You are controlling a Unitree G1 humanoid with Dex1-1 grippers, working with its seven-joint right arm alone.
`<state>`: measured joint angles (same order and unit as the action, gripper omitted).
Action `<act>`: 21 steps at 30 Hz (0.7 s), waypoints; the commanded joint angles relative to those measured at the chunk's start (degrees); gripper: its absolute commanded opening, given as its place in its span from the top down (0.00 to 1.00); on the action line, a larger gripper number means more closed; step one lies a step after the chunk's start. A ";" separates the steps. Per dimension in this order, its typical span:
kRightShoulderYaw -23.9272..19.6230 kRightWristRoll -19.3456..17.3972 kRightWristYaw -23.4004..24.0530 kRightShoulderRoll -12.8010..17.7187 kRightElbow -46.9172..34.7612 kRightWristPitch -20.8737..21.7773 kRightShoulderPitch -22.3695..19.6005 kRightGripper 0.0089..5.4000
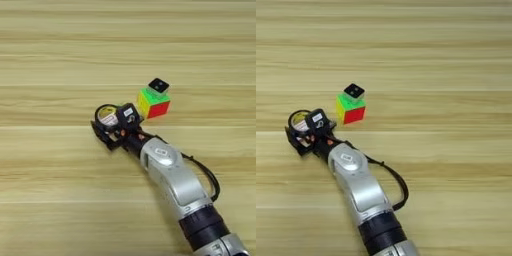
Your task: Move the objects on the table
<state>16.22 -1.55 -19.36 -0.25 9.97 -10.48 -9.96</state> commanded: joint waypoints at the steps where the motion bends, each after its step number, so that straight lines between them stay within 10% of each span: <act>1: -0.31 -0.30 -0.50 -1.53 0.44 2.73 -4.48 0.25; 13: -3.18 -1.10 -1.17 -3.23 12.63 6.19 -8.30 0.25; 21: -4.05 -0.57 -1.06 -3.68 16.29 8.47 -9.48 0.05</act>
<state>12.99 -2.10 -20.85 -3.38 27.10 -2.82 -16.63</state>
